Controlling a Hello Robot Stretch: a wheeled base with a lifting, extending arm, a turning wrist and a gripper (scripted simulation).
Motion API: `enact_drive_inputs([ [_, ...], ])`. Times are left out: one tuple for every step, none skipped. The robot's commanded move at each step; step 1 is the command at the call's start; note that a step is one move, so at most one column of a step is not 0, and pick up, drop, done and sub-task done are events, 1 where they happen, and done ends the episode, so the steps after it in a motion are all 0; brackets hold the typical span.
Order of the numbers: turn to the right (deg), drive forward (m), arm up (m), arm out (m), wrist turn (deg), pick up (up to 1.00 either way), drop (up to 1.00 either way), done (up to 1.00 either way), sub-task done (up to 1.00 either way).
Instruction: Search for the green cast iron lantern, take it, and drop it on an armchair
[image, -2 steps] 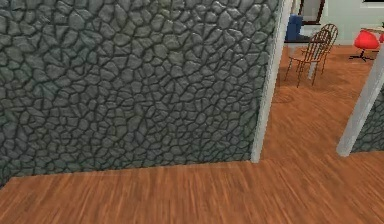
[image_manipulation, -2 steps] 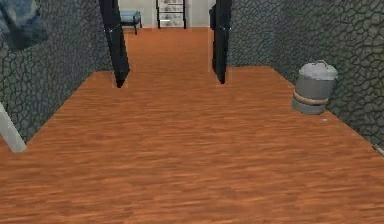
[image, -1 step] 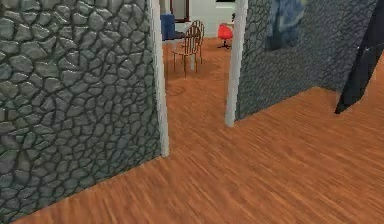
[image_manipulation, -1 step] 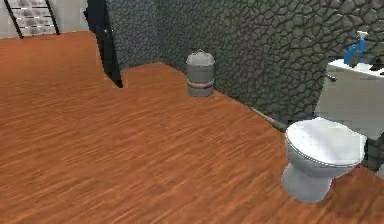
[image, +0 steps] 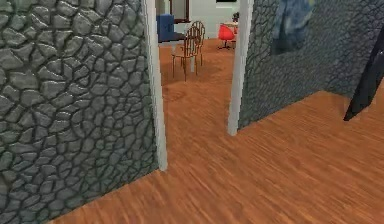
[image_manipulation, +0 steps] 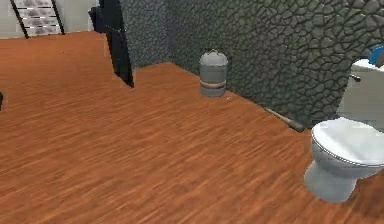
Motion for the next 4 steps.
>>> enact_drive_inputs([
  [3.0, 0.00, 0.00, 0.00, 0.0, 0.00, 0.00, 0.00, 0.00],
  [0.0, 1.00, 0.00, 0.00, 0.0, 0.00, 0.00, 0.00, 0.00],
  [0.0, 0.60, 0.00, 0.00, 0.0, 0.00, 0.00, 0.00, 0.00],
  [9.0, 0.00, 0.00, 0.00, 0.0, 0.00, 0.00, 0.00, 0.00],
])
